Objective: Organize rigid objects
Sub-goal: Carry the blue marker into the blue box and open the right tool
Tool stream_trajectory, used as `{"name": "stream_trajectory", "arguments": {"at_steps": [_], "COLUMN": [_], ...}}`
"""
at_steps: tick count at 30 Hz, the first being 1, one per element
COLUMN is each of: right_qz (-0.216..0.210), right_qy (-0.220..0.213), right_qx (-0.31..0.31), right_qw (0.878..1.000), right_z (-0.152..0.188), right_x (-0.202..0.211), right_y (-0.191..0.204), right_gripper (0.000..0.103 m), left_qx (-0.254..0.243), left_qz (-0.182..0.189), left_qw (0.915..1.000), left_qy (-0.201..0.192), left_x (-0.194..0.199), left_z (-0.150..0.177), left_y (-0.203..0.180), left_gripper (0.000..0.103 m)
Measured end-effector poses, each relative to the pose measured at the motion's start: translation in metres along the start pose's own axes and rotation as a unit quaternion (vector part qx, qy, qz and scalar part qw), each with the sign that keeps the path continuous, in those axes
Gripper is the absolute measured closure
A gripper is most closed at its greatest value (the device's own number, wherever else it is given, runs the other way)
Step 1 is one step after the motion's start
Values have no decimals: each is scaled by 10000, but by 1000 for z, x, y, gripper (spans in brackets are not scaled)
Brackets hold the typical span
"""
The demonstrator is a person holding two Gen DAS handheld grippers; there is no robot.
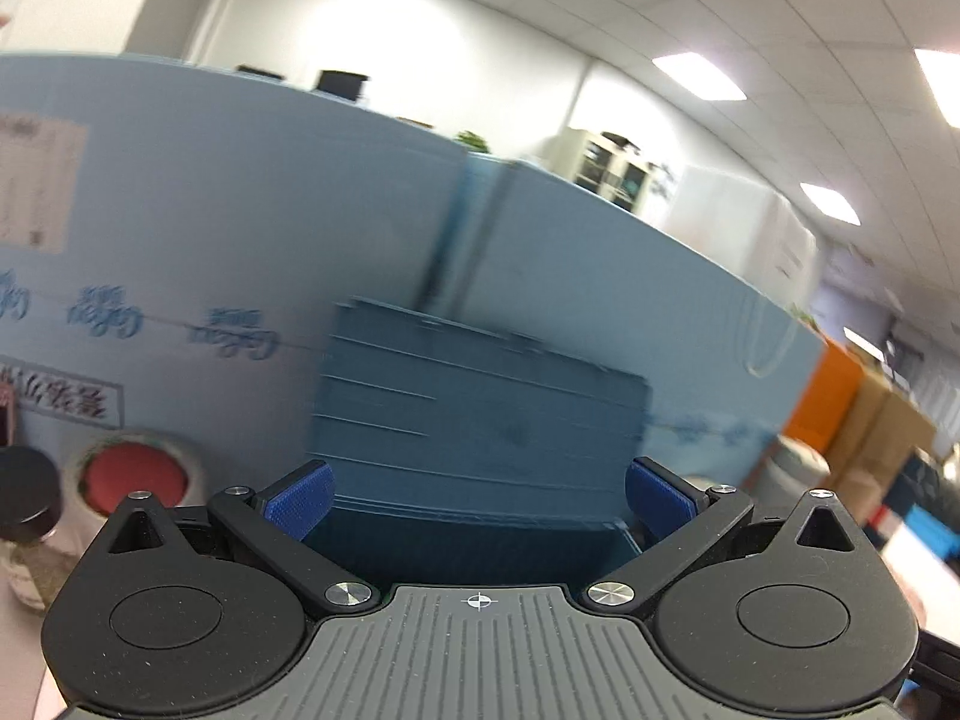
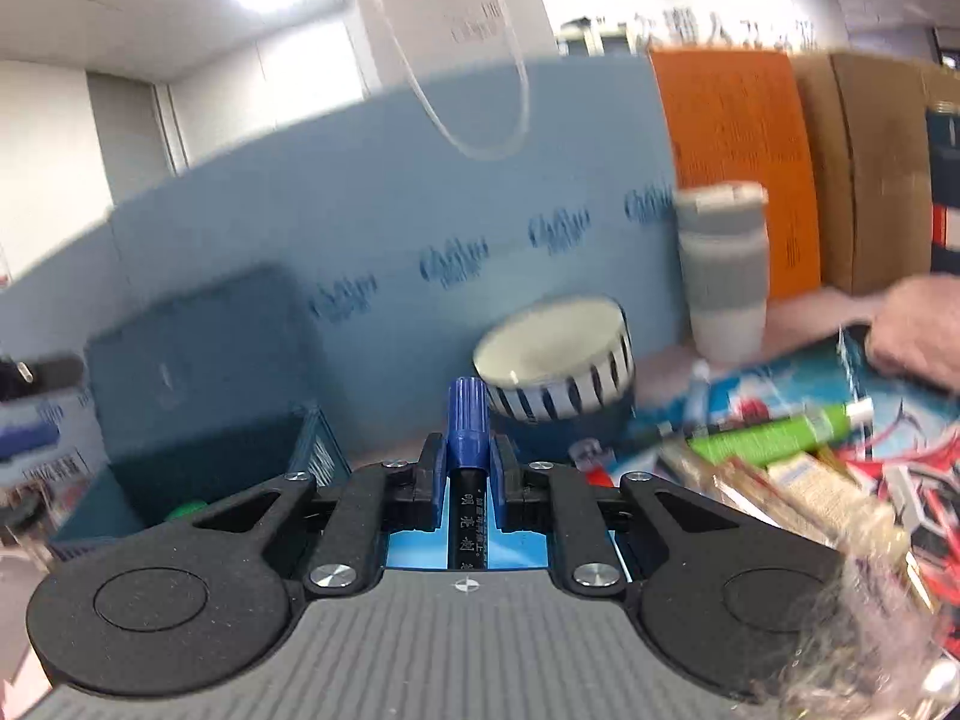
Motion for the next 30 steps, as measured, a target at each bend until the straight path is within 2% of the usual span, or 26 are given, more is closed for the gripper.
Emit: {"name": "stream_trajectory", "arguments": {"at_steps": [5,8,11,16,20,22,25,28,30], "right_qz": [148,-96,-448,-973,-1217,-1210,-882,-705,-729], "right_qy": [-812,-1306,-1585,-1663,-1431,-1392,-1574,-1963,-2056], "right_qx": [247,252,361,698,1202,1487,2164,3072,3176], "right_qw": [9963,9911,9857,9788,9748,9715,9595,9285,9228], "right_z": [-33,-55,-73,-73,-51,-39,-28,-17,-15], "right_x": [15,17,6,-30,-58,-71,-79,-78,-80], "right_y": [32,55,82,123,148,154,161,175,176], "right_gripper": [89,89,89,89,89,89,88,88,88], "left_qx": [111,179,506,1062,1132,1114,1069,1067,1068], "left_qz": [-145,-234,-50,311,373,388,408,409,411], "left_qw": [9998,9996,9987,9939,9928,9930,9933,9933,9933], "left_qy": [10,32,27,5,81,106,142,155,153], "left_x": [-5,-5,-1,2,-3,-5,-7,-8,-8], "left_z": [-3,-5,-10,-19,-19,-18,-17,-16,-16], "left_y": [13,24,36,52,53,52,50,49,50], "left_gripper": [0,0,0,0,0,0,0,0,0]}}
Point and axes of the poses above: each gripper's, at about its wrist camera, not at the fingertips, and x roughly against the way its jaws point, y to its left, z to its underside, the point moved 7 cm from there along -x, roughly the way its jaws point, and after that the axes turned 13 degrees about x, right-handed, at the moved point
